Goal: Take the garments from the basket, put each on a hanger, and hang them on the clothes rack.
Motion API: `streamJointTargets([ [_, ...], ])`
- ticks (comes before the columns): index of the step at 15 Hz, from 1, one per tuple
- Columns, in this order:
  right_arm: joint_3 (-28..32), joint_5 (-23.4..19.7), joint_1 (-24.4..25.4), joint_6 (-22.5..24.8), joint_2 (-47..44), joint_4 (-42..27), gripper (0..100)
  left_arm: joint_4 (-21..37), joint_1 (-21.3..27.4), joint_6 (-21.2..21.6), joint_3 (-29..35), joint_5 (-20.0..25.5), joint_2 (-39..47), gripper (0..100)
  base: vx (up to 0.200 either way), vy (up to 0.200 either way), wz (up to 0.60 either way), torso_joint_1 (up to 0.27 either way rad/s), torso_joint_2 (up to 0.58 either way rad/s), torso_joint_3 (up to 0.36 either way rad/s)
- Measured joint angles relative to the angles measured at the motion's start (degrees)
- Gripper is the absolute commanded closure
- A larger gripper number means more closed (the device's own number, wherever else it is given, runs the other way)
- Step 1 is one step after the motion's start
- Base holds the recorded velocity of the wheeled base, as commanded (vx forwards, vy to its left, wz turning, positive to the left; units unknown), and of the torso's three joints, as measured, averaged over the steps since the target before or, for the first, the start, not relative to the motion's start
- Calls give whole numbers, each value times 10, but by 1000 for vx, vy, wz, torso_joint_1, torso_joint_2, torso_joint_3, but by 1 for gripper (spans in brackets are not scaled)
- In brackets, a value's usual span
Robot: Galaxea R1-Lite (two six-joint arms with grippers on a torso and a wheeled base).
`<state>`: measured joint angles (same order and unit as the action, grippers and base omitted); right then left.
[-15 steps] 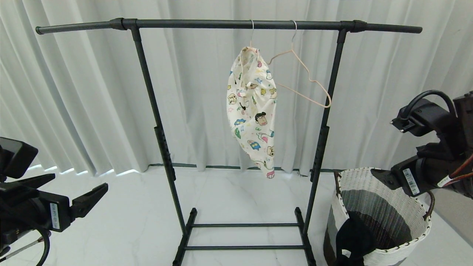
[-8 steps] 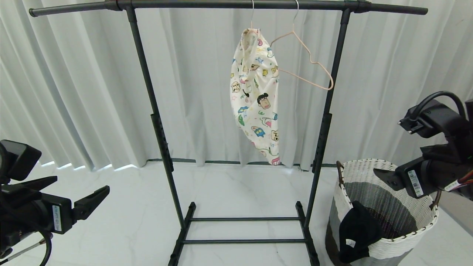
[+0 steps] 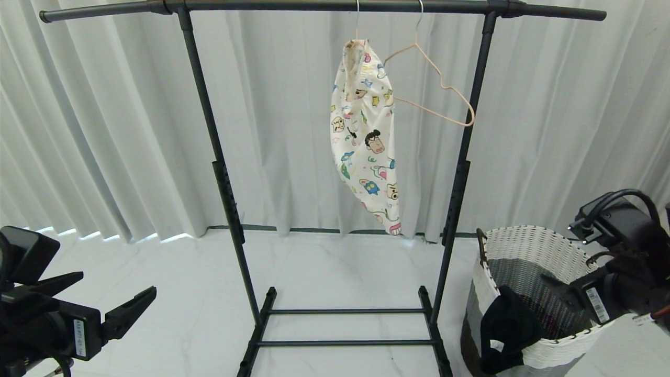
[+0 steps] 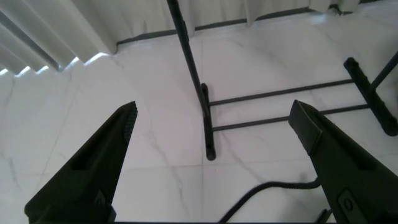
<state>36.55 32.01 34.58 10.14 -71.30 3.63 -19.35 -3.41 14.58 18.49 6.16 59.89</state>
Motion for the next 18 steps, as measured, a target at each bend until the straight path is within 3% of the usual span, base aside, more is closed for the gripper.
streamJointTargets([
  [5, -63, 0, -1, 1, 47, 2, 0, 2, 27, 0, -9, 1, -18, 0, 40, -200, 0, 0, 2, 0],
  [13, -125, -14, 4, 0, 58, 26, 0, 1, 33, -2, -9, 1, -19, 0, 200, 0, 0, 2, 4, 4],
  [15, -138, -63, 9, 1, 57, 27, 0, 1, 34, -2, -9, 1, -19, 0, 0, 0, 0, 0, 0, 0],
  [16, -143, -107, 11, 3, 56, 27, 0, 1, 34, -1, -9, 1, -19, 0, 0, 0, 0, 0, 0, 0],
  [18, -158, -142, 14, 20, 41, 29, 0, 1, 35, -1, -5, 1, -20, 0, 0, 0, 0, 0, 0, 0],
])
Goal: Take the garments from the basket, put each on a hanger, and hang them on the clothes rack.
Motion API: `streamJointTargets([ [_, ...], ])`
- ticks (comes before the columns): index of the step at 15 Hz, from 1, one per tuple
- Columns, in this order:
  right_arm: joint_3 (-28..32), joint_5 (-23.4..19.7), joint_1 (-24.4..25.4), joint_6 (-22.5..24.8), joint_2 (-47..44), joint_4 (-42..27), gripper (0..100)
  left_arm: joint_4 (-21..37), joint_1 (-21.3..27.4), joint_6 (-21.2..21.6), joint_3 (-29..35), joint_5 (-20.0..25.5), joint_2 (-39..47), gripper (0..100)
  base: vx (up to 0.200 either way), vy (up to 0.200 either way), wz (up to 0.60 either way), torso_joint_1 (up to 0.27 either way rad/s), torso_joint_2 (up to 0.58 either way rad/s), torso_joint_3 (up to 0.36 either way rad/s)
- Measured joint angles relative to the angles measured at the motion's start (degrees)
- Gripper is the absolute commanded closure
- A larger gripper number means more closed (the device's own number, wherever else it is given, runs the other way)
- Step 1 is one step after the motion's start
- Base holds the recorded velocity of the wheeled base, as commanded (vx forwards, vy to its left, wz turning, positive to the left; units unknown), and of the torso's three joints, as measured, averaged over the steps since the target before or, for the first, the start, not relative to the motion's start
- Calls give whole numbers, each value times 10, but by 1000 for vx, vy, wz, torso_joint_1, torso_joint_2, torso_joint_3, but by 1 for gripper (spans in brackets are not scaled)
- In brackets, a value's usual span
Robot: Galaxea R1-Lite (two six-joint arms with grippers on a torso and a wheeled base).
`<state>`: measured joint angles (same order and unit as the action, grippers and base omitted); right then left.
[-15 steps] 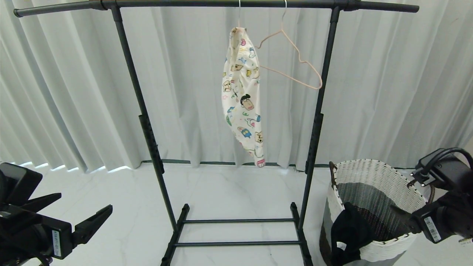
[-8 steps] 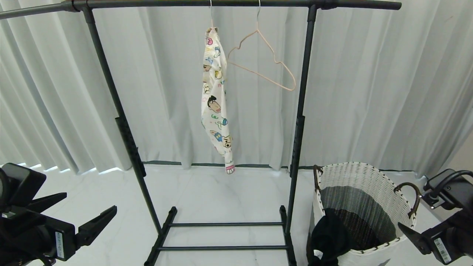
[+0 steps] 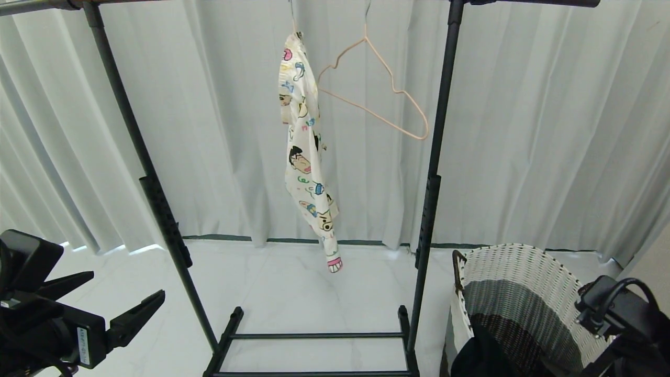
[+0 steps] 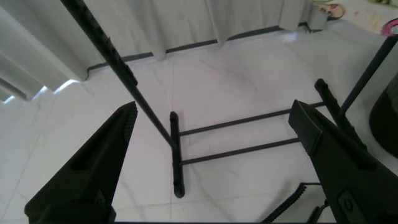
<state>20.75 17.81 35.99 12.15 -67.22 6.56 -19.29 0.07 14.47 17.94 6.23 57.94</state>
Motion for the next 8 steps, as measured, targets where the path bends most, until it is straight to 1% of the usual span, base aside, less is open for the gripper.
streamJointTargets([
  [2, -23, 2, 8, 11, -42, 36, 0, 0, -1, -1, 0, 0, -2, 0, 0, 0, 0, 0, 0, 0],
  [4, -41, 34, 18, 14, -87, 90, 0, 0, -1, -1, 1, 0, -2, 0, 0, 0, 0, 0, 0, 0],
  [5, -45, 40, 21, 15, -106, 112, 0, 0, 0, -1, 2, 0, -3, 0, 0, 0, 0, 0, 0, 0],
  [8, -49, 42, 27, 19, -144, 159, 0, 0, 1, -2, 5, 0, -3, 0, 0, 0, 0, 0, 0, 0],
])
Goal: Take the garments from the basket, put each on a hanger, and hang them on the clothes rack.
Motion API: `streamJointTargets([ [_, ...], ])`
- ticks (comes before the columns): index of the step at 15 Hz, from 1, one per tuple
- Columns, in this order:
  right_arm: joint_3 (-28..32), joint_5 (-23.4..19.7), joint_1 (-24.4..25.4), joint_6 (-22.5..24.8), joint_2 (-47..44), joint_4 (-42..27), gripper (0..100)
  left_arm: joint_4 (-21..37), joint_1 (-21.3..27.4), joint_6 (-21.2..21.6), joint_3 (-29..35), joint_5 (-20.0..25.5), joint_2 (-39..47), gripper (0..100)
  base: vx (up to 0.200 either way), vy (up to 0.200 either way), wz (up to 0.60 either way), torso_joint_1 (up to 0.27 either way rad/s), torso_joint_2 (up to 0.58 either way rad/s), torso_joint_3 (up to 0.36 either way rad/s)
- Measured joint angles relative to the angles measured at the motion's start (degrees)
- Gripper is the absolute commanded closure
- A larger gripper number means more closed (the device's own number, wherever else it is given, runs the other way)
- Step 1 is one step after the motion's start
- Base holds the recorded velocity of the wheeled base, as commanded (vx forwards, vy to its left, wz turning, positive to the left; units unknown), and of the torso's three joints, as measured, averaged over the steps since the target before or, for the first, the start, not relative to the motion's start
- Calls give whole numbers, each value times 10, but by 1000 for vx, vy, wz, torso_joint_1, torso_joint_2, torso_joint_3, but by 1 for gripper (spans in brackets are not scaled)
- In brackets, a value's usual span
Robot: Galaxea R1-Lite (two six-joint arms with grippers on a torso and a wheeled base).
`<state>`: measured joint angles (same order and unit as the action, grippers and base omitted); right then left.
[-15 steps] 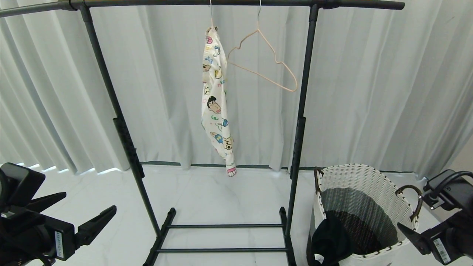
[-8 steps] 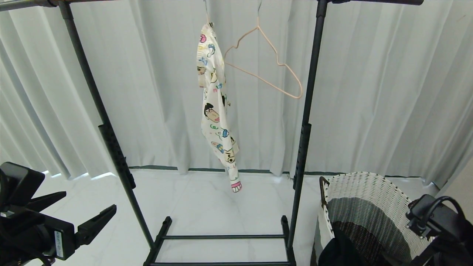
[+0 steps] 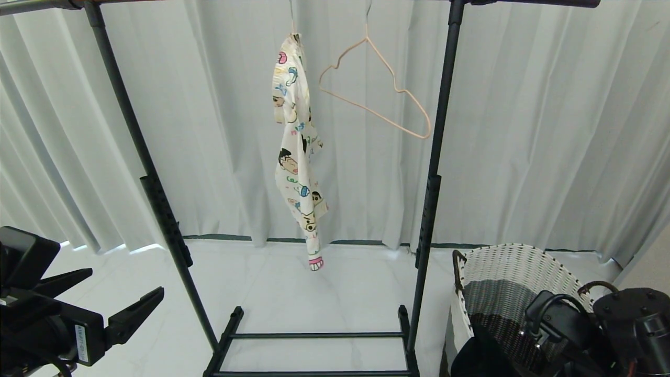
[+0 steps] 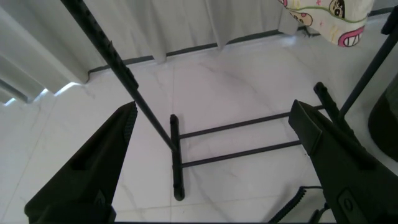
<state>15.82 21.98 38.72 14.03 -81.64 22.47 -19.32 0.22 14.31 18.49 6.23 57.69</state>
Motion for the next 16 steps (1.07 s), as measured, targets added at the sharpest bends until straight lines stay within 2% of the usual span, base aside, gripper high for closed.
streamJointTargets([
  [7, -1, -3, 22, 1, -66, 15, 0, 0, 0, 0, -1, 0, -4, 0, 0, 0, 0, 0, 0, 0],
  [9, -4, -11, 28, -12, -106, 52, 0, 0, 0, 0, -2, 0, -4, 0, 0, 0, 0, 0, 0, 0],
  [14, -14, -32, 45, -90, -237, 181, 0, 1, 0, 2, -6, 0, -18, 0, 0, 0, 0, 0, 0, 0],
  [16, -15, -28, 45, -94, -270, 188, 0, 1, 0, 4, -14, -1, -23, 0, 0, 0, 0, 0, 0, 0],
])
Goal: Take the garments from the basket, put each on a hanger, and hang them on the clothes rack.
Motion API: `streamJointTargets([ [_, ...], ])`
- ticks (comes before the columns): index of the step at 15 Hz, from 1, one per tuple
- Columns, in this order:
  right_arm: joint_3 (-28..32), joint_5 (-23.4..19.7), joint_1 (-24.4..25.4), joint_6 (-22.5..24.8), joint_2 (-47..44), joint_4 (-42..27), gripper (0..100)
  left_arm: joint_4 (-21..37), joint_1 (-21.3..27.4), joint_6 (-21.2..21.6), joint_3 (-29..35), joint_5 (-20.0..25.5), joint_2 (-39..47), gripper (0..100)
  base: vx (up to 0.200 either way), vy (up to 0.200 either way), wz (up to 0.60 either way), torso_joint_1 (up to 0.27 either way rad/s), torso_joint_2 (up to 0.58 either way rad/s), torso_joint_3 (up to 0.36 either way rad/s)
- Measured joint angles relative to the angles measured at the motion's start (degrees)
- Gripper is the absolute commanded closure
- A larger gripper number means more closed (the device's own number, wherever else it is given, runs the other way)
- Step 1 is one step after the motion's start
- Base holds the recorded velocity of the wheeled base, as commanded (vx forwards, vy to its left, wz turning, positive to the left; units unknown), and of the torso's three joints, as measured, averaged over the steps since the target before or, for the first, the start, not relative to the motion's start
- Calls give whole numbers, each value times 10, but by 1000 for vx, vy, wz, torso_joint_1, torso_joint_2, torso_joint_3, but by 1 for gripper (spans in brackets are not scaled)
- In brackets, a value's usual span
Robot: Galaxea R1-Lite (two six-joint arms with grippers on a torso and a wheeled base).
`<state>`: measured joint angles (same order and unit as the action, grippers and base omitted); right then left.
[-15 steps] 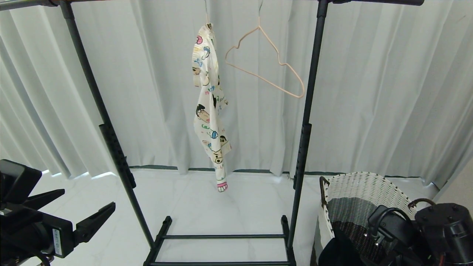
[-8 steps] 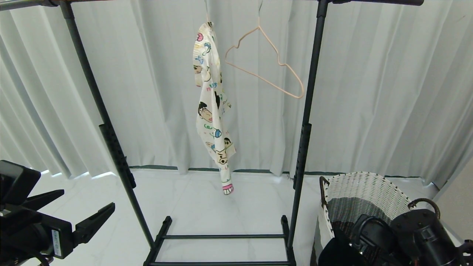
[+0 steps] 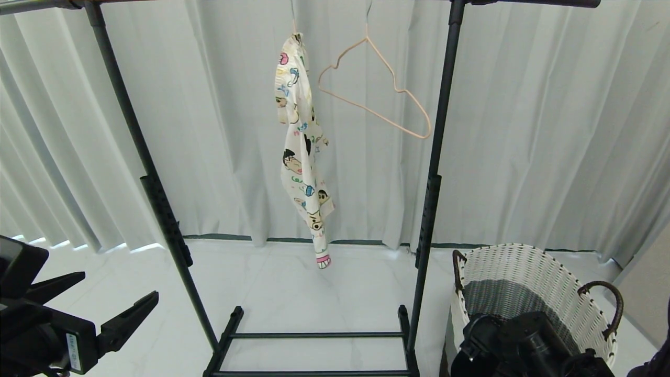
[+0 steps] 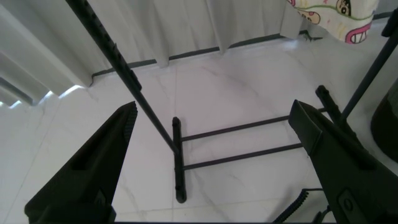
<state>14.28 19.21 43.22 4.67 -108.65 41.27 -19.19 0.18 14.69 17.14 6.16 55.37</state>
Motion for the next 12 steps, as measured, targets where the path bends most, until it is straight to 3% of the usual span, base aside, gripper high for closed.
streamJointTargets([
  [6, 5, 15, -39, 0, -48, 16, 0, 0, 0, 0, -6, 0, -4, 0, 0, 0, 0, 0, 0, 0],
  [7, 8, 32, -46, 1, -55, 35, 100, 0, 0, 0, -6, 0, -4, 0, 0, 0, 0, 0, 0, 0],
  [12, 12, 50, -61, 0, -72, 41, 100, 0, 0, -1, -6, 0, -4, 0, 0, 0, 0, 0, 0, 0],
])
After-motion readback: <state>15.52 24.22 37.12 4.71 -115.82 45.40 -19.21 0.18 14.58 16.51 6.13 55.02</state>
